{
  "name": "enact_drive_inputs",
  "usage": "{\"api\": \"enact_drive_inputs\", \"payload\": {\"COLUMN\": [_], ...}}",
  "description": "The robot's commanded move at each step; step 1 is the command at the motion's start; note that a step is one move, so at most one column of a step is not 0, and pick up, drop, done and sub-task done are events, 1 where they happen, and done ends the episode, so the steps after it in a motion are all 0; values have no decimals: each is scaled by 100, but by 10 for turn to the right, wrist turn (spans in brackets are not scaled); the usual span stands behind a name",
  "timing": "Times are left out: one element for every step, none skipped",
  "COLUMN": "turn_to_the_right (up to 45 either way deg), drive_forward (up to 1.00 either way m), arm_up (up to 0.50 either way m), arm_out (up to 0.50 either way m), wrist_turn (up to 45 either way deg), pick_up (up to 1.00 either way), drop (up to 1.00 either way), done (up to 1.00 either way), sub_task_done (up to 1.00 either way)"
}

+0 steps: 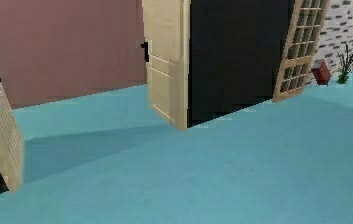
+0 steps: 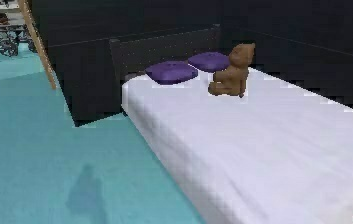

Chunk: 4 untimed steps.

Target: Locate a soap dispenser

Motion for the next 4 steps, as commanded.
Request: {"api": "enact_drive_inputs", "payload": {"turn_to_the_right": [-210, 0, 450, 210], "drive_forward": [0, 5, 0, 0], "arm_up": [0, 0, 0, 0], "arm_out": [0, 0, 0, 0], "wrist_turn": [0, 0, 0, 0], "pick_up": [0, 0, 0, 0], "drop": [0, 0, 0, 0], "done": [0, 0, 0, 0], "sub_task_done": [0, 0, 0, 0]}}
